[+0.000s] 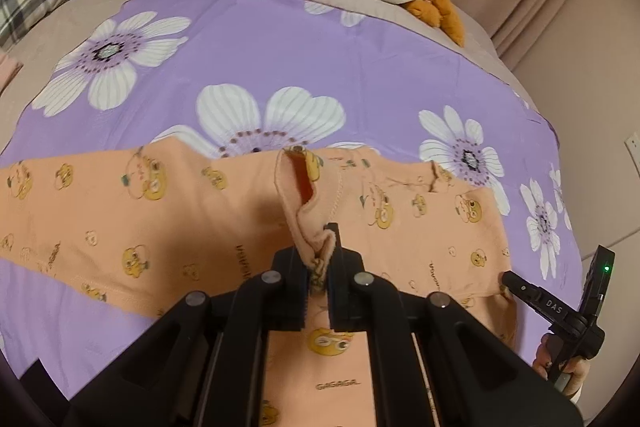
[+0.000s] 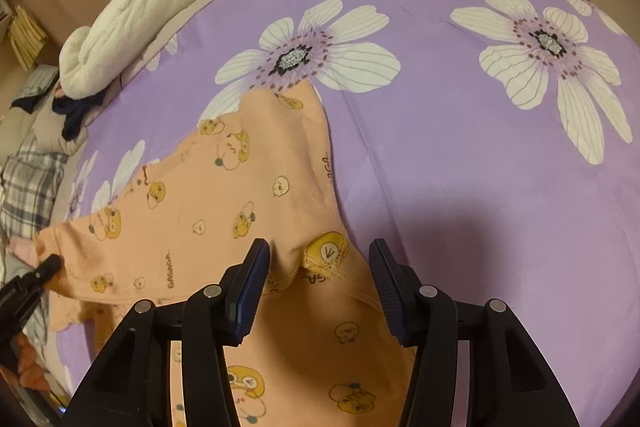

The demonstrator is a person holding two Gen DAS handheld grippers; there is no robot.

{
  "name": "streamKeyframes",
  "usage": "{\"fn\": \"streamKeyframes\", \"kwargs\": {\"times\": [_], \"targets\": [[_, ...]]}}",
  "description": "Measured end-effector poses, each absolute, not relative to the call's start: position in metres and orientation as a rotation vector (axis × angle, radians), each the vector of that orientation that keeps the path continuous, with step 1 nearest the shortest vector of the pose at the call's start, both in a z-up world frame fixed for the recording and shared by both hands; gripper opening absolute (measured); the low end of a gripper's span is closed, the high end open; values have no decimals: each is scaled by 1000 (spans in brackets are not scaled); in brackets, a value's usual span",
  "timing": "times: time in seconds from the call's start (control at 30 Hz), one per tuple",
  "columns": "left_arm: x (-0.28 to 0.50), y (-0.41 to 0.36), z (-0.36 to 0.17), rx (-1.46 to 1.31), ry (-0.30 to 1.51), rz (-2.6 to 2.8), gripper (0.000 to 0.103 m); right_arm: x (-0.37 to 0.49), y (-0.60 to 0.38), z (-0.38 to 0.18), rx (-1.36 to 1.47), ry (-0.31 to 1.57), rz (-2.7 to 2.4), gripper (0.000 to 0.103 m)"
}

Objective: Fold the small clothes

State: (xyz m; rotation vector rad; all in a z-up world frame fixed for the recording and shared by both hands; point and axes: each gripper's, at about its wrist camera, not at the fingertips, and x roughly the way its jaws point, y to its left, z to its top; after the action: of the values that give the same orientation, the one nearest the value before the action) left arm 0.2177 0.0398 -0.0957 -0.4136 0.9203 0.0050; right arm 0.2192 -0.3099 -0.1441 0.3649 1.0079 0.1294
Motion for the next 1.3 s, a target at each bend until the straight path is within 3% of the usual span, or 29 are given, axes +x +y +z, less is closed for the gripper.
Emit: {"fn": "streamKeyframes", "kwargs": {"times": [1.3], "targets": [[205,83,-165,-456,1030,107,13,235,-286,-157,245,1053,51,54]]}}
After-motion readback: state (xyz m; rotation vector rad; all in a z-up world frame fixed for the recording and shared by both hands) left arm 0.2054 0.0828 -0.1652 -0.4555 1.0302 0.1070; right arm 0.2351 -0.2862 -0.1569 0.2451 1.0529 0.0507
